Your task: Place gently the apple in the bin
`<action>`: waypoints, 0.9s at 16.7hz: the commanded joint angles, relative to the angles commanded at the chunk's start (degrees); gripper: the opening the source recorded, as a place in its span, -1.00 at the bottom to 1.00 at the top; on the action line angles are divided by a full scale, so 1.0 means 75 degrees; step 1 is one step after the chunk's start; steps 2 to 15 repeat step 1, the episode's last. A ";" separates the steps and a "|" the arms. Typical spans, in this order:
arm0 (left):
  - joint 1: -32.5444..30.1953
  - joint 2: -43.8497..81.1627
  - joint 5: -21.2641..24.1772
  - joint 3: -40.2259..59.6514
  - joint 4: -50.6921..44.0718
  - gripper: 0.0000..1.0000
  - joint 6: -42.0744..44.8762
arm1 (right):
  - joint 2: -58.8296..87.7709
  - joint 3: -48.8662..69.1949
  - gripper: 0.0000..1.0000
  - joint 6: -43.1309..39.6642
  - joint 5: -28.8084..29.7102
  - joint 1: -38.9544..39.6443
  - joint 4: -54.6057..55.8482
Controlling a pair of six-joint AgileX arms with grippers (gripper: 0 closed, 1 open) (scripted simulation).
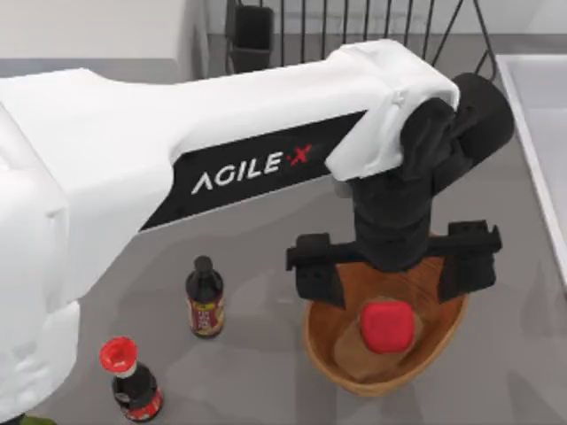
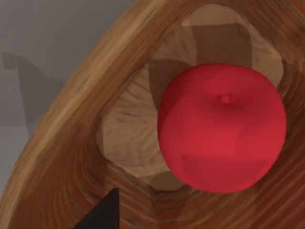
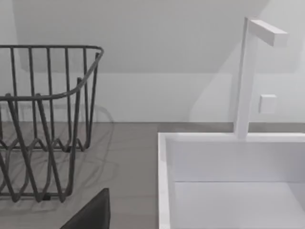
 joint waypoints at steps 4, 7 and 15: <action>0.0000 0.0000 0.0000 0.0000 0.0000 1.00 0.0000 | 0.0000 0.0000 1.00 0.0000 0.0000 0.0000 0.0000; 0.0000 0.0000 0.0000 0.0000 0.0000 1.00 0.0000 | 0.0000 0.0000 1.00 0.0000 0.0000 0.0000 0.0000; 0.0000 0.0000 0.0000 0.0000 0.0000 1.00 0.0000 | 0.0000 0.0000 1.00 0.0000 0.0000 0.0000 0.0000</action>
